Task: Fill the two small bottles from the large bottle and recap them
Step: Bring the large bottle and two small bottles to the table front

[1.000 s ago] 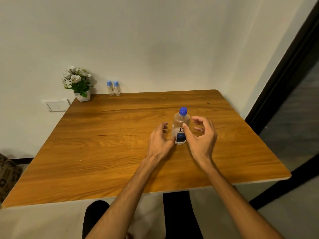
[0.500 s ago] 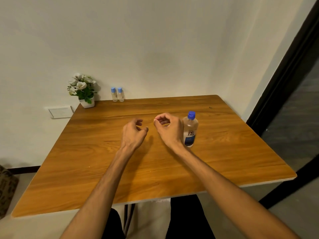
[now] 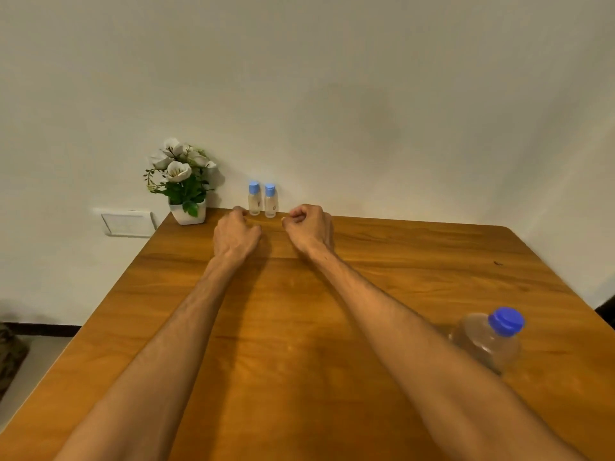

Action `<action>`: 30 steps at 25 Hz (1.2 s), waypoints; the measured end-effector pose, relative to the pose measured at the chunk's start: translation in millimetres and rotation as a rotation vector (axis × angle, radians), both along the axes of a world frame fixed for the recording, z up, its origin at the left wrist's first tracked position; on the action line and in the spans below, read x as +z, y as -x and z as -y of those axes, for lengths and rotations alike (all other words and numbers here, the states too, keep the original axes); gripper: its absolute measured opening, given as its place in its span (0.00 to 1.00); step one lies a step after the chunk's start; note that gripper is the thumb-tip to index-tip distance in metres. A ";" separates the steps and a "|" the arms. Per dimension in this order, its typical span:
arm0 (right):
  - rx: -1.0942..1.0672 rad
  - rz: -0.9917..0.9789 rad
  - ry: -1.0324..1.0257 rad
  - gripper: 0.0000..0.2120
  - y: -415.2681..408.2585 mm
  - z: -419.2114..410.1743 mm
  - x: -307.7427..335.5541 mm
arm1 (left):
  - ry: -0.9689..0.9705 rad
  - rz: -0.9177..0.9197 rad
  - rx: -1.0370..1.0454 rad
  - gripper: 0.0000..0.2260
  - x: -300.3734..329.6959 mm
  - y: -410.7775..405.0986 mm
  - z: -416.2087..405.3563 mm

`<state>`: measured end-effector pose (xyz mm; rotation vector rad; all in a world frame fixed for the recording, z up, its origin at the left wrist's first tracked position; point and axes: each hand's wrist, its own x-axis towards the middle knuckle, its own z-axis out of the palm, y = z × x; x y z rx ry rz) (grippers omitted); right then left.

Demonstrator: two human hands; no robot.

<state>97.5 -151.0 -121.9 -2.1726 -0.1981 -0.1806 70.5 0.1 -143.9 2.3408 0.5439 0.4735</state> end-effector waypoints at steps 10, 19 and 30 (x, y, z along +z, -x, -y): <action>-0.050 0.020 0.063 0.14 -113.2 -72.9 -47.2 | -0.030 0.116 0.064 0.15 -30.0 -111.8 -40.2; -0.137 -0.040 -0.129 0.12 37.5 4.0 -32.7 | 0.196 0.231 -0.085 0.14 -7.2 50.6 26.5; -0.106 -0.052 -0.111 0.13 261.8 148.4 -41.7 | 0.287 0.249 -0.152 0.14 -11.3 258.7 166.3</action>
